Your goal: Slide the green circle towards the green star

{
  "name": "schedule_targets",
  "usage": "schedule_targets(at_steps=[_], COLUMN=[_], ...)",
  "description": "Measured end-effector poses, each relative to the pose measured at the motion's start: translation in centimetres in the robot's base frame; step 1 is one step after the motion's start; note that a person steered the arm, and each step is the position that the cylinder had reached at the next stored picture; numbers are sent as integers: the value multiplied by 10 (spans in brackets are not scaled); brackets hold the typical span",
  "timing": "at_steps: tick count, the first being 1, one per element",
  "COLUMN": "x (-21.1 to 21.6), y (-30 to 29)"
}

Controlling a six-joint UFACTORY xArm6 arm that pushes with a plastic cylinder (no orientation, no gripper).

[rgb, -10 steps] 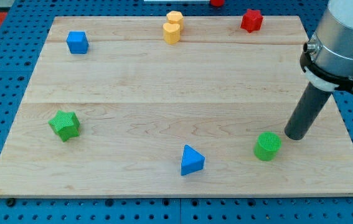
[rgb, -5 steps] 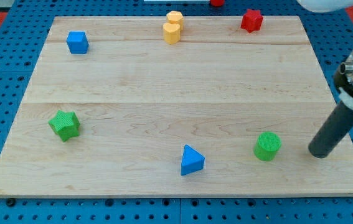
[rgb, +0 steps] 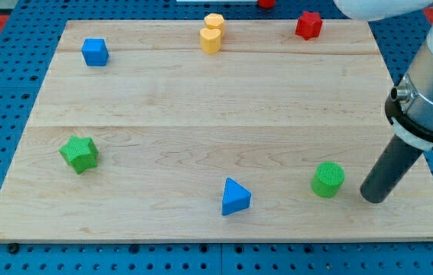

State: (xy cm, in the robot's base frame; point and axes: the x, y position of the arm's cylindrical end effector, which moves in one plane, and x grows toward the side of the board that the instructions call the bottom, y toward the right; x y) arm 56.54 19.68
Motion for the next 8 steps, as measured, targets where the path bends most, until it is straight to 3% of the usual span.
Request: schedule_targets(at_steps=[3, 5, 8], x=[-44, -97, -97], y=[-121, -149, -217])
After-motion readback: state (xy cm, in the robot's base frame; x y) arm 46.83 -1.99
